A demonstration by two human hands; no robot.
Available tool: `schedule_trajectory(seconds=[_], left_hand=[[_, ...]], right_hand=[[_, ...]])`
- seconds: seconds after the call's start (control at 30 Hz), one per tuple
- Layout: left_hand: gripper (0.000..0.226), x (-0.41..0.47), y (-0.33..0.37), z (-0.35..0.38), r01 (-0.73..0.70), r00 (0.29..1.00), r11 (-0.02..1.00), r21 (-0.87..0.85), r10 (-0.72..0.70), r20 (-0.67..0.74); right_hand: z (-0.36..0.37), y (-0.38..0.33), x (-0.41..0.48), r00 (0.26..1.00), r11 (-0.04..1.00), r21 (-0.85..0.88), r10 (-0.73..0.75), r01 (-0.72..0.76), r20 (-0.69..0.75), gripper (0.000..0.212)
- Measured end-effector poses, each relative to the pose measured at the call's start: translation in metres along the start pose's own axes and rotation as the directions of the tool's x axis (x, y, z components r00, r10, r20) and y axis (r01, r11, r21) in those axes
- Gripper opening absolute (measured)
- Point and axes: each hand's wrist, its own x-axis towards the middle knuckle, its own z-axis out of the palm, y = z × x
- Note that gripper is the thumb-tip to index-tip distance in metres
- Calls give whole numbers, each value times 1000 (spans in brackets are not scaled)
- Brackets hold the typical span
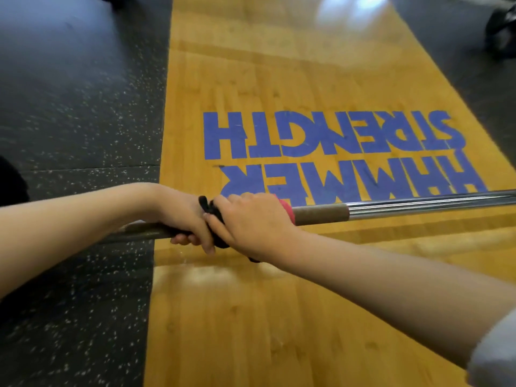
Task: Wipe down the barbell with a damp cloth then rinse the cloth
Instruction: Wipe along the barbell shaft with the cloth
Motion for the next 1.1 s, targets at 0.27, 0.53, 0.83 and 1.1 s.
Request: schedule_trajectory(seconds=[0.27,0.53,0.83,1.1], left_hand=[[28,-3,1,13,3,958,996,94,24,-287],[36,5,-22,62,318,388,656,684,568,-726],[27,-18,-9,37,63,756,924,376,202,-623],[29,-20,-17,17,39,898,945,324,109,-426]], right_hand=[[-5,87,-59,990,989,71,134,-131,-37,42],[-14,78,-62,964,965,-17,262,-263,-48,37],[-3,-7,4,999,997,62,32,-35,38,38],[-6,50,-28,997,996,64,60,-63,46,50]])
